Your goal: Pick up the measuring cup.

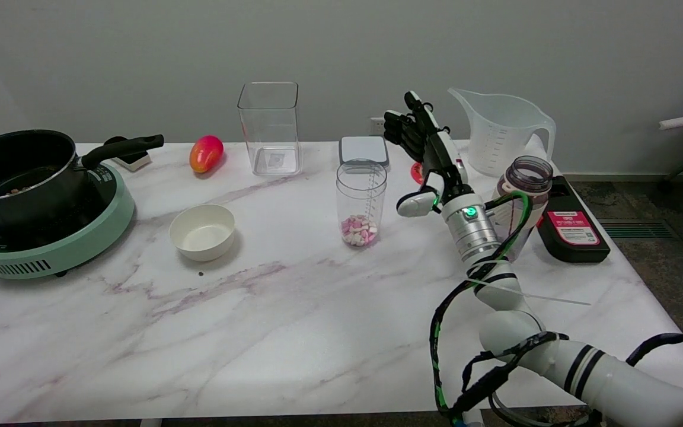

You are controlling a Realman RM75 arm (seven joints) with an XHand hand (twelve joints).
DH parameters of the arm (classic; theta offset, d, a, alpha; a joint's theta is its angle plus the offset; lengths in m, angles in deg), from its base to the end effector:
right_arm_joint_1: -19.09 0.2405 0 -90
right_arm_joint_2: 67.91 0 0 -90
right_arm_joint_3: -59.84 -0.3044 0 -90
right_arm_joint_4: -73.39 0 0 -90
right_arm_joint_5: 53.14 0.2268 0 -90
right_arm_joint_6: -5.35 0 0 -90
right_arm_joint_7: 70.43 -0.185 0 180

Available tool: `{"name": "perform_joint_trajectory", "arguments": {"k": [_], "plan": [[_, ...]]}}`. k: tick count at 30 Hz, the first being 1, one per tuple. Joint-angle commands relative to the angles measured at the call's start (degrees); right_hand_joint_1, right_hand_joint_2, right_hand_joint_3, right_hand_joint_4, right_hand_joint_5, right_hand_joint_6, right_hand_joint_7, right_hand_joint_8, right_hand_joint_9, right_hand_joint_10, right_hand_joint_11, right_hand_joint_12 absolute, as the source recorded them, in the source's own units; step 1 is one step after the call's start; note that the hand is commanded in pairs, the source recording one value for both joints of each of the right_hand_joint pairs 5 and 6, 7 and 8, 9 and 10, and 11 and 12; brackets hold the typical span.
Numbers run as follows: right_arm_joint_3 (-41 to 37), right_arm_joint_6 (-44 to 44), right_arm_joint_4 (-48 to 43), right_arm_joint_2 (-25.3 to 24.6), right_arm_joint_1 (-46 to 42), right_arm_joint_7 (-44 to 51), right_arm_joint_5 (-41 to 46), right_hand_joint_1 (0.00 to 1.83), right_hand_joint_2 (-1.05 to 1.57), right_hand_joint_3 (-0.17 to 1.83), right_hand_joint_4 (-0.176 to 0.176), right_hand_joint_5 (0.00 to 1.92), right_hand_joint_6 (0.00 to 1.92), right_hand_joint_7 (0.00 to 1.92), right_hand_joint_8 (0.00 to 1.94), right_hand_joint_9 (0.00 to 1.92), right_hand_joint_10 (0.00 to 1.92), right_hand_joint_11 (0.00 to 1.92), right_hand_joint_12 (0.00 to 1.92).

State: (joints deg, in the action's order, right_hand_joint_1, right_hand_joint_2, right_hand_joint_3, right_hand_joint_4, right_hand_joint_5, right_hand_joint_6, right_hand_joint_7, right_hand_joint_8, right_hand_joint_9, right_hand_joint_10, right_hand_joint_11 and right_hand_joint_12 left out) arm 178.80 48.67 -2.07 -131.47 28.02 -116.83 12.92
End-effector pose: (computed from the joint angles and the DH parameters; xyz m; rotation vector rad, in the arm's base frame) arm -0.2800 -0.4221 0.3278 1.3754 -0.8545 1.3903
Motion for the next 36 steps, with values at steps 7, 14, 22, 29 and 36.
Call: {"name": "perform_joint_trajectory", "arguments": {"k": [7,14,22,29,36], "plan": [[1.72,2.11,15.83,-6.07,4.05,-10.99,-5.14,1.10,-0.85,0.61,0.000,0.08,0.08,0.43,0.43,0.41,0.41,0.39,0.39],[2.74,2.99,18.63,-7.36,5.01,-11.07,-5.22,1.10,-0.86,0.67,0.000,0.09,0.09,0.44,0.44,0.41,0.41,0.38,0.38],[3.06,2.99,20.55,-8.79,5.74,-11.07,-6.62,1.10,-0.86,0.67,0.000,0.10,0.10,0.45,0.45,0.41,0.41,0.37,0.37],[4.01,2.99,23.82,-11.02,5.98,-11.07,-7.38,1.13,-0.85,0.70,0.000,0.13,0.13,0.47,0.47,0.42,0.42,0.36,0.36],[4.41,3.63,27.32,-12.86,6.35,-11.07,-7.38,1.14,-0.87,0.76,0.000,0.16,0.16,0.49,0.49,0.42,0.42,0.35,0.35]]}}
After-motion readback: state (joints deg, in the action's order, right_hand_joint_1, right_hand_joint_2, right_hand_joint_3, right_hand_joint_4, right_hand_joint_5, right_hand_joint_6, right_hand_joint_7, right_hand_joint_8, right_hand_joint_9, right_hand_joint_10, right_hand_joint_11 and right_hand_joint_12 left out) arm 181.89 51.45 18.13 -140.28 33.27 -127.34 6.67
